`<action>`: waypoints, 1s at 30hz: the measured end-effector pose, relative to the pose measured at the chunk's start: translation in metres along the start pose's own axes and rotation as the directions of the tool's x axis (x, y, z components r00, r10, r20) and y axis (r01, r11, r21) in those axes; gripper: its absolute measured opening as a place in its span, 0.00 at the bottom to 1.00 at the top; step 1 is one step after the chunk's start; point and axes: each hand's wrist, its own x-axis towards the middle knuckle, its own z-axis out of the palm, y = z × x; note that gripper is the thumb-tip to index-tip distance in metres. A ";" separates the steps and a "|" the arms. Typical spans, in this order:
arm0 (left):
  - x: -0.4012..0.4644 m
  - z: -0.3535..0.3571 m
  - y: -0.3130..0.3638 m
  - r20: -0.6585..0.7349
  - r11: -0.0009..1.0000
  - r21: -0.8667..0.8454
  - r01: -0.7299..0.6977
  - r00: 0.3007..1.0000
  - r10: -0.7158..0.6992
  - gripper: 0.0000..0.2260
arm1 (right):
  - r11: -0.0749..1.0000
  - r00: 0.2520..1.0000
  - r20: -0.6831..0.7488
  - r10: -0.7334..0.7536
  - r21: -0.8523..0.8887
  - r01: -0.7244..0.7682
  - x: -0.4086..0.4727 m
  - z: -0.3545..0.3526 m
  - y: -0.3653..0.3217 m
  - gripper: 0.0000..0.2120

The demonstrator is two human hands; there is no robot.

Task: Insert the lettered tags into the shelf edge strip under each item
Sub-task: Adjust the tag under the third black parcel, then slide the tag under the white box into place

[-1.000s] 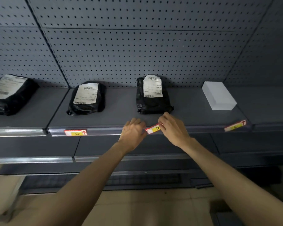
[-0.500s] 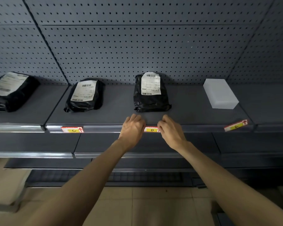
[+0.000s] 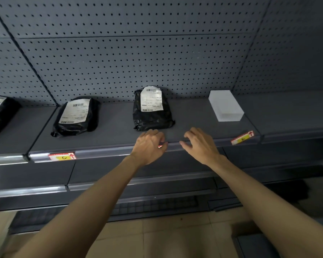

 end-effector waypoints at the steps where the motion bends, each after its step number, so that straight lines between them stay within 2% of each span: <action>1: 0.006 0.003 0.010 0.003 1.000 -0.005 -0.004 1.000 0.004 0.08 | 1.000 1.000 0.002 0.015 -0.007 -0.015 -0.005 -0.004 0.013 0.15; 6: 0.039 0.029 0.071 -0.011 1.000 -0.007 -0.025 1.000 0.025 0.09 | 0.997 0.998 0.006 0.057 -0.050 -0.057 -0.030 -0.026 0.085 0.13; 11: 0.067 0.070 0.141 0.008 0.999 -0.042 0.013 1.000 -0.013 0.09 | 0.995 0.998 0.021 0.066 -0.070 -0.065 -0.049 -0.043 0.162 0.11; 16: 0.088 0.107 0.196 -0.007 0.999 -0.031 0.038 0.999 -0.038 0.08 | 0.997 0.998 0.057 0.030 -0.077 -0.025 -0.062 -0.052 0.216 0.09; 22: 0.107 0.132 0.225 0.011 0.998 0.024 0.058 0.998 -0.058 0.07 | 1.000 0.999 0.052 -0.012 -0.008 0.012 -0.063 -0.052 0.238 0.08; 27: 0.112 0.142 0.229 -0.035 0.990 0.090 0.104 0.994 -0.102 0.07 | 1.000 0.999 0.045 -0.012 -0.004 0.012 -0.059 -0.047 0.242 0.05; 30: 0.112 0.143 0.229 -0.037 0.991 0.128 0.050 0.998 -0.046 0.06 | 1.000 0.998 0.057 -0.013 -0.016 0.014 -0.062 -0.045 0.246 0.03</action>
